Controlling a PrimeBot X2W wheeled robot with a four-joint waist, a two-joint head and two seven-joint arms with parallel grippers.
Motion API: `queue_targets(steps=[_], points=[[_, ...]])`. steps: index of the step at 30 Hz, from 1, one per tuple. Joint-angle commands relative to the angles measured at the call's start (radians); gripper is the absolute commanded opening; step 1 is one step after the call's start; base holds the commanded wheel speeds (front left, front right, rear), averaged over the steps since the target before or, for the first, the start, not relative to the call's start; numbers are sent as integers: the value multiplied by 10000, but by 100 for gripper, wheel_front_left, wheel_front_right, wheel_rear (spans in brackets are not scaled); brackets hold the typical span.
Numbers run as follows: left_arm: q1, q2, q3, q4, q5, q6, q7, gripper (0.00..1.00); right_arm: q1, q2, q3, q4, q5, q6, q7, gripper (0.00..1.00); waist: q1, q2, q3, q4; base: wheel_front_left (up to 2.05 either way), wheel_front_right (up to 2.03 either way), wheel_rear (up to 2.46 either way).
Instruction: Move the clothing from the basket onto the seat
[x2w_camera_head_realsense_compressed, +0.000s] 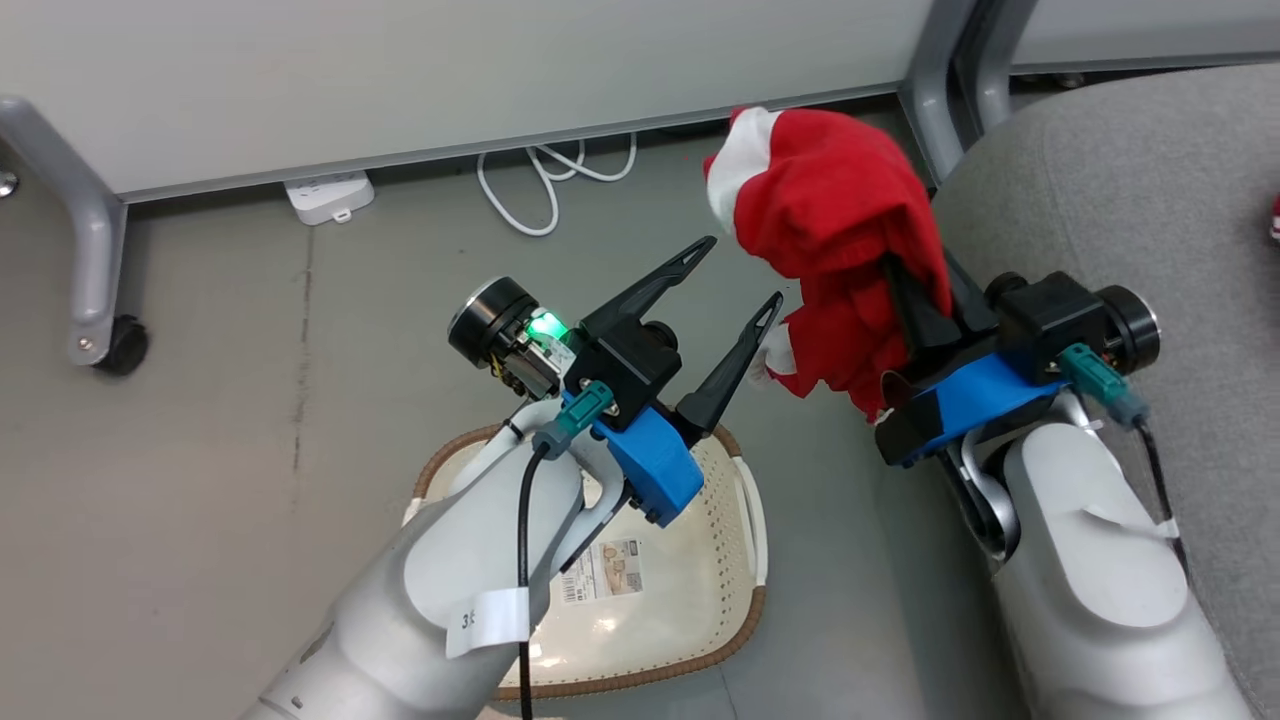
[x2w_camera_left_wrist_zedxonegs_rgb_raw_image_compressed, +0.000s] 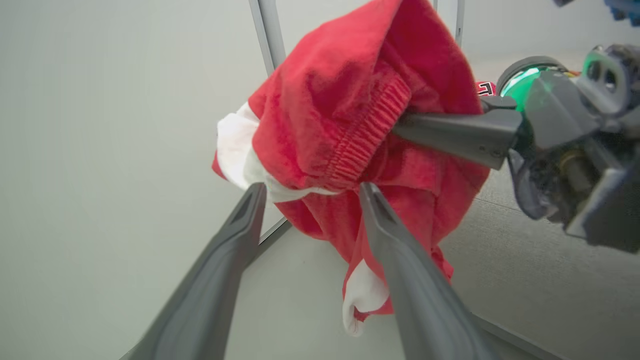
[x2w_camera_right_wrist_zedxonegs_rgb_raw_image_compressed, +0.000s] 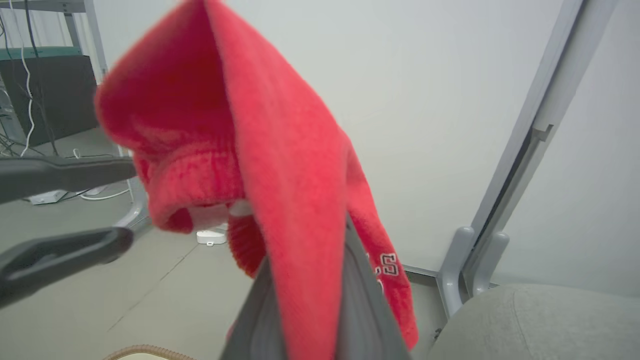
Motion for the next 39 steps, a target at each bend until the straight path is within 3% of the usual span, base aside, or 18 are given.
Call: queue_targets(steps=[1, 18, 28, 39], points=[[107, 92, 1, -52, 30, -15, -30, 100, 107, -30, -212, -161, 18, 1, -34, 0, -1, 0, 213, -376, 0, 0, 0], [587, 411, -549, -526, 125, -15, -30, 100, 1193, 126, -2484, -1697, 131, 1, -34, 0, -1, 0, 606, -2687, 0, 0, 0], [714, 500, -1033, -673, 44, -15, -30, 100, 2224, 200, -3478, -2346, 223, 1, -35, 0, -1, 0, 775, -3311, 0, 0, 0], [695, 503, -1226, -688, -51, -15, -30, 100, 2554, 234, -3590, -2501, 384, 1, -35, 0, -1, 0, 812, -3468, 0, 0, 0]])
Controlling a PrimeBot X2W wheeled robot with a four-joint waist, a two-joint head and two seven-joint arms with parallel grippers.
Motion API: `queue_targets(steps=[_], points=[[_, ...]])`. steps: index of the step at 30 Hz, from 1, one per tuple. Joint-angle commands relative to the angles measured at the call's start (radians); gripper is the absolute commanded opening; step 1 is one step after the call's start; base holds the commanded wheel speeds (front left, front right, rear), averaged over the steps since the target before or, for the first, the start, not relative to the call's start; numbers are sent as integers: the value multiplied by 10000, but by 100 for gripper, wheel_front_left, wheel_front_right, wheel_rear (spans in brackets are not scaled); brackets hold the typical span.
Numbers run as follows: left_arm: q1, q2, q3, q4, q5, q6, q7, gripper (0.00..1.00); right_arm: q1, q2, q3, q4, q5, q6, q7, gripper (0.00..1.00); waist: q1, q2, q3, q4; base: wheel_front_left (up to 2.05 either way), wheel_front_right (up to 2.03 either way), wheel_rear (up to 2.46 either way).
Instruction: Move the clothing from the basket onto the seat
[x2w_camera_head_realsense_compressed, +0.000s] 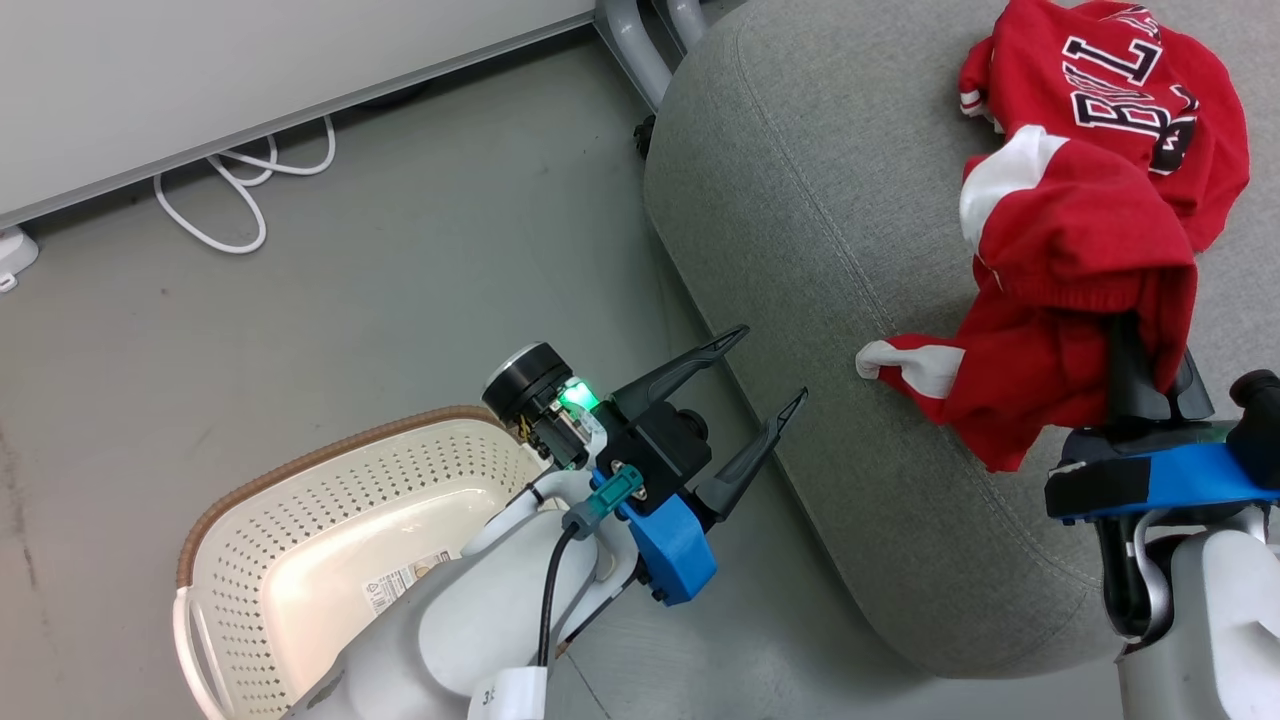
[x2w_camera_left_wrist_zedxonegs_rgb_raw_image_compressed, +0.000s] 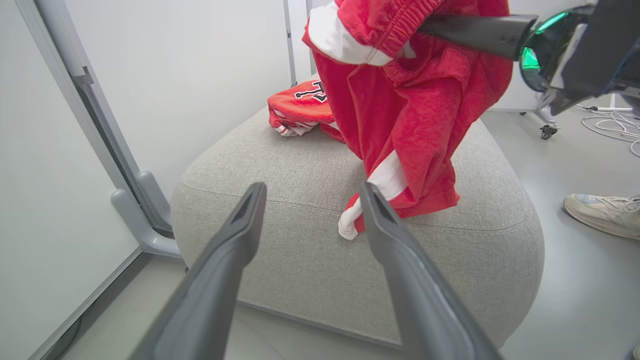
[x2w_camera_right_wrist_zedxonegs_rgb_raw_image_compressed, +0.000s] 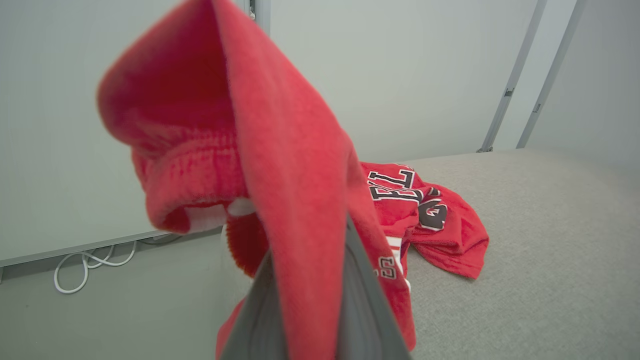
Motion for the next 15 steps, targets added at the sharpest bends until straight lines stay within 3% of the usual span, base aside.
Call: queue_targets(steps=[1, 11, 15], points=[[30, 47, 19, -36, -24, -15, -30, 100, 52, 26, 9, -88, 60, 1, -36, 0, 0, -1, 11, 2, 0, 0, 0], [-440, 228, 188, -143, 149, -15, -30, 100, -1200, -58, -420, -1471, 8, 1, -36, 0, 0, -1, 705, -17, 0, 0, 0], [-814, 373, 219, -196, 264, -14, -27, 100, -2327, -599, -782, -1994, -30, 1, -36, 0, 0, -1, 1469, 22, 0, 0, 0]])
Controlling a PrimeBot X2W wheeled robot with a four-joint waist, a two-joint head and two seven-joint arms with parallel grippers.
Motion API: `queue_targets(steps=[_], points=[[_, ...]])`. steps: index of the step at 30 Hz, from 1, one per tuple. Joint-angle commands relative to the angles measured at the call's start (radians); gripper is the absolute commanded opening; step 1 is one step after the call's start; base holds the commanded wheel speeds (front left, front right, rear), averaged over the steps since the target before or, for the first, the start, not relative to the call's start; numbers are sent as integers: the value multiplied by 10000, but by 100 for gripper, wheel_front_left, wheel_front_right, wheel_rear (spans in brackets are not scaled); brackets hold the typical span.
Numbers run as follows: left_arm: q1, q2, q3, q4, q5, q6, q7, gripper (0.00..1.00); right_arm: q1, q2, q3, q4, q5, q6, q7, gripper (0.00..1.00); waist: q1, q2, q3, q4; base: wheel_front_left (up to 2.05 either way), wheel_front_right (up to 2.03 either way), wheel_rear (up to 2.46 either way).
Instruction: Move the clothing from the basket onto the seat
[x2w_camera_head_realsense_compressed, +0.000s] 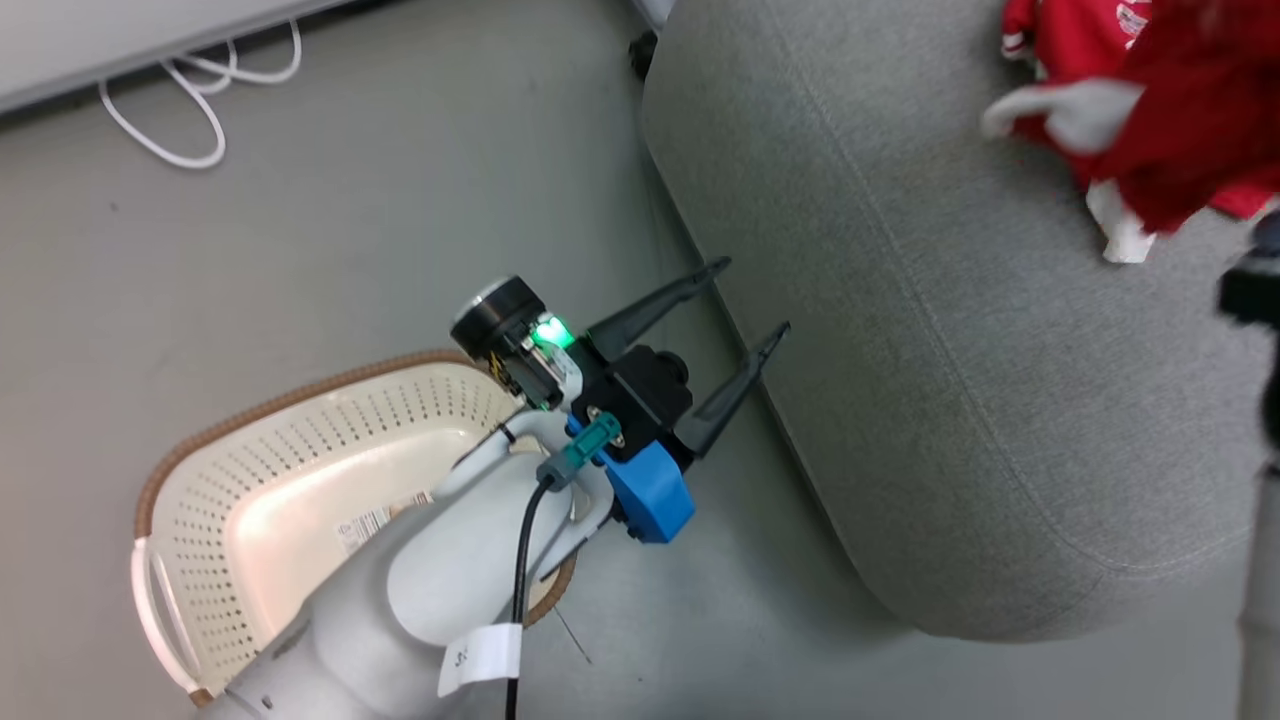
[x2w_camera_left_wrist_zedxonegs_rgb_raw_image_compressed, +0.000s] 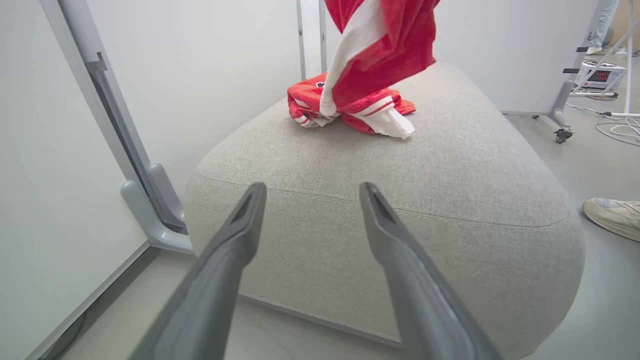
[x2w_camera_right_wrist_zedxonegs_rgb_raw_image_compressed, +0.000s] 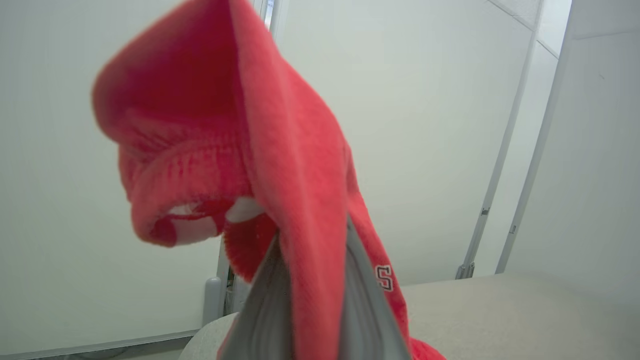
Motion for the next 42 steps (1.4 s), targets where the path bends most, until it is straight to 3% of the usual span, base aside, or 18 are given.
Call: queue_targets(steps=[1, 10, 18, 22, 25, 29, 38, 39, 40, 41, 42], points=[[-244, 129, 17, -26, 56, -14, -19, 100, -483, -221, -112, -130, 5, 1, -34, 0, 0, 0, 596, 41, 0, 0, 0], [-1329, 691, 68, -523, 311, -14, 334, 100, -2941, -1876, -1786, 173, 134, 1, -32, 0, 0, 0, 2581, 215, 0, 0, 0], [-2073, 1104, 75, -1193, 531, -13, 668, 100, -3752, -2787, -2965, 1802, 68, 1, -34, 0, 0, 0, 3770, 381, 0, 0, 0], [-2242, 1266, 102, -1443, 558, 47, 762, 100, -3594, -2707, -3205, 2593, -162, 1, -34, 0, 0, 0, 4076, 438, 0, 0, 0], [-2192, 1475, 65, -1650, 539, 106, 893, 100, -3416, -2157, -3196, 3744, -424, 0, -35, 0, 0, 0, 4314, 351, 0, 0, 0], [-2132, 1594, 9, -1742, 504, 125, 936, 100, -3278, -1822, -3244, 4368, -626, 1, -34, 0, 0, 0, 4381, 354, 0, 0, 0], [-2083, 1764, -62, -1875, 414, 183, 1047, 100, -3314, -1713, -3023, 5705, -645, 1, -32, 0, 0, 0, 4353, 337, 0, 0, 0], [-2072, 1774, -64, -1862, 394, 175, 1029, 100, -3282, -1690, -2997, 5730, -662, 1, -32, 16, 0, 0, 4319, 328, 0, 0, 0], [-2057, 1773, -73, -1839, 371, 186, 1009, 100, -3235, -1683, -2987, 5736, -685, 1, -32, 85, 0, 0, 4278, 323, 0, 0, 0], [-2027, 1775, -79, -1807, 352, 196, 981, 100, -3182, -1643, -2977, 5719, -676, 1, -32, 100, 0, 0, 4215, 311, 0, 0, 0], [-2003, 1756, -91, -1784, 339, 205, 943, 100, -3103, -1642, -2913, 5614, -698, 1, -32, 100, 0, 0, 4146, 313, 0, 0, 0]])
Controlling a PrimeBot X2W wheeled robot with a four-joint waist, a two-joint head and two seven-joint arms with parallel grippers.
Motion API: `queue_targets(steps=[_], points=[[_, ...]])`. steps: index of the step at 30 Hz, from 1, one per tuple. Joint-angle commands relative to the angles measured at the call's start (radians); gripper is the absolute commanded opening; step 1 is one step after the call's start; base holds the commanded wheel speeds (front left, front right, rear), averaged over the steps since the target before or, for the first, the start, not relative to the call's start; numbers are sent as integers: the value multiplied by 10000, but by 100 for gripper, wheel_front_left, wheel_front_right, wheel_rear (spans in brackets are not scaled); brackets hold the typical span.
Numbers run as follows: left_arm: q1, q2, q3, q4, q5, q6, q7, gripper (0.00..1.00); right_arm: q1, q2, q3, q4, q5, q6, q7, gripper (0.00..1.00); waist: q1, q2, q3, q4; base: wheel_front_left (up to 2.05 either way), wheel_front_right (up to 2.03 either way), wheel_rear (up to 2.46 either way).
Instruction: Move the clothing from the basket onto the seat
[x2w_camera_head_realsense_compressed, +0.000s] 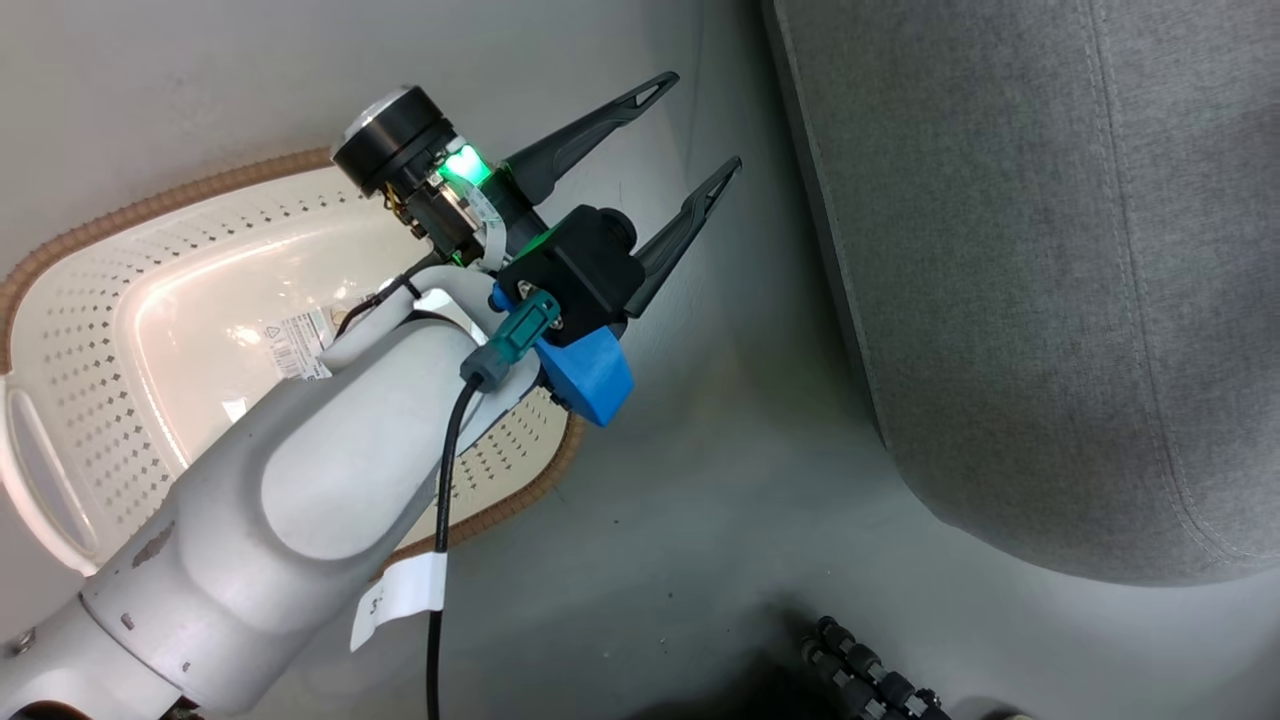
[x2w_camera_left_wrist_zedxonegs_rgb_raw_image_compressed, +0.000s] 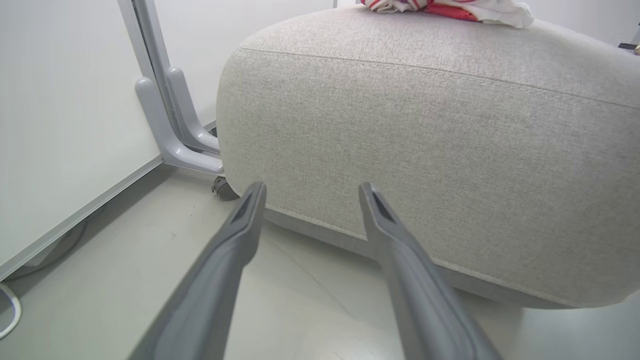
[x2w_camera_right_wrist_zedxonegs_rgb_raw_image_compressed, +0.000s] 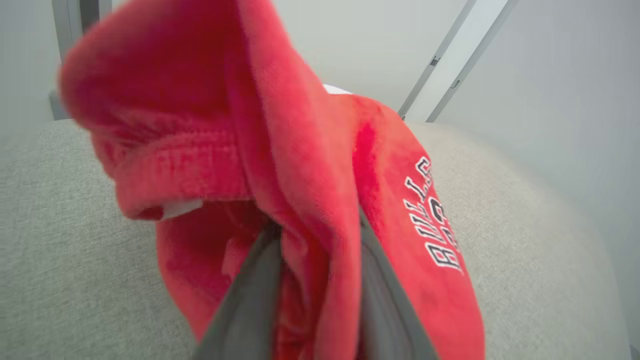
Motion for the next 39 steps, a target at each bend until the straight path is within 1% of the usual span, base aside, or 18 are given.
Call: queue_targets(steps=[1, 5, 13, 19, 23, 24, 27, 33, 39], points=[[65, -2, -34, 51, -66, 61, -114, 100, 299, 51, 79, -150, -26, 0, -30, 100, -1, 0, -171, -1, 0, 0, 0], [240, -148, -65, 222, -185, 102, -312, 100, 933, 190, 282, -709, 15, 1, -32, 100, -1, 0, -631, 24, 0, 0, 0], [851, -467, 67, 827, -599, 317, -821, 100, 2776, 416, 1311, -1965, -18, 1, -32, 100, -1, 0, -2020, 65, 0, 0, 0], [1562, -701, 573, 1215, -1090, 580, -1031, 100, 3777, 389, 2098, -2823, 67, 1, -32, 100, -1, 0, -3341, 290, 0, 0, 0], [2121, -831, 1314, 932, -1339, 823, -1047, 100, 4248, 399, 2733, -3375, 141, 1, -30, 100, -1, 0, -4116, 566, 0, 0, 0], [2121, -831, 1314, 932, -1339, 823, -1047, 100, 4248, 399, 2733, -3375, 141, 1, -30, 100, -1, 0, -4116, 566, 0, 0, 0], [2632, -862, 1976, 621, -1339, 960, -1050, 100, 4480, 442, 3181, -3672, 187, 1, -32, 100, -1, 0, -4625, 869, 0, 0, 0], [3548, -1054, 3362, 77, -1162, 1067, -1053, 100, 4801, 575, 3965, -4151, 284, 0, -32, 100, -1, 0, -5437, 1619, 0, 0, 0], [4491, -1360, 4848, -184, -886, 1053, -1053, 100, 5228, 756, 4606, -4434, 336, 1, -32, 100, -1, 0, -6267, 2456, 0, 0, 0]])
